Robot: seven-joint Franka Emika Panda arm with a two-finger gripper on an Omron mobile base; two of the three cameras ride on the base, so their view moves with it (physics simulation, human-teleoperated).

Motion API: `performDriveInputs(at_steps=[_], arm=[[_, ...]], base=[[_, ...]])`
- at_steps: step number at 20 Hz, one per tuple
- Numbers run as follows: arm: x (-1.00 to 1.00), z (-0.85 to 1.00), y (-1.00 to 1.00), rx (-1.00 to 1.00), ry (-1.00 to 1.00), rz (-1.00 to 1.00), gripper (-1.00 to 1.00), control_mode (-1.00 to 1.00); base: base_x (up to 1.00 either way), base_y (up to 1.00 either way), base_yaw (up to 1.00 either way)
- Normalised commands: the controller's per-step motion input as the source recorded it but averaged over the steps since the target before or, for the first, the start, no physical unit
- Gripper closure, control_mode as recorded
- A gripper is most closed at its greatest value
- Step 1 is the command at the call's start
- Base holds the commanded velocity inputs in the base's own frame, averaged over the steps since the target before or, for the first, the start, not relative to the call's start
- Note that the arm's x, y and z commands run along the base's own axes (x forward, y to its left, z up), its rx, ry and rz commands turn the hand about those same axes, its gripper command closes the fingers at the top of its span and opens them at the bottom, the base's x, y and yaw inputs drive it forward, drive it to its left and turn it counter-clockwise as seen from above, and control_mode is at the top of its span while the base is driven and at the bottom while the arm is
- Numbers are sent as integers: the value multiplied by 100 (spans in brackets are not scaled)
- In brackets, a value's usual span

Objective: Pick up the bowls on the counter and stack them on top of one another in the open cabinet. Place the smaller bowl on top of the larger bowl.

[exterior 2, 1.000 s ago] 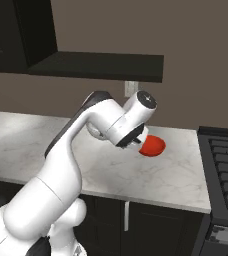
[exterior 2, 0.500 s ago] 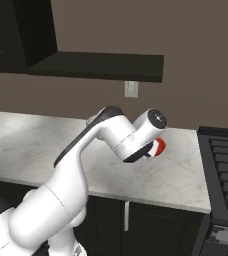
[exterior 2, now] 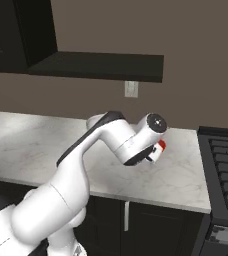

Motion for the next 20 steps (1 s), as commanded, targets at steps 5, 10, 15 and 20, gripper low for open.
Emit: performDriveInputs(at_steps=[5, 10, 15, 20], arm=[[35, -1, -16, 4, 15, -15, -100, -100], [34, -8, -16, 12, 16, -13, -100, -100], [26, -18, -19, 15, 14, -12, -100, -100], [23, -25, -14, 7, 6, -12, -100, -100]], base=[[0, 0, 0], [0, 0, 0], [0, 0, 0], [0, 0, 0]])
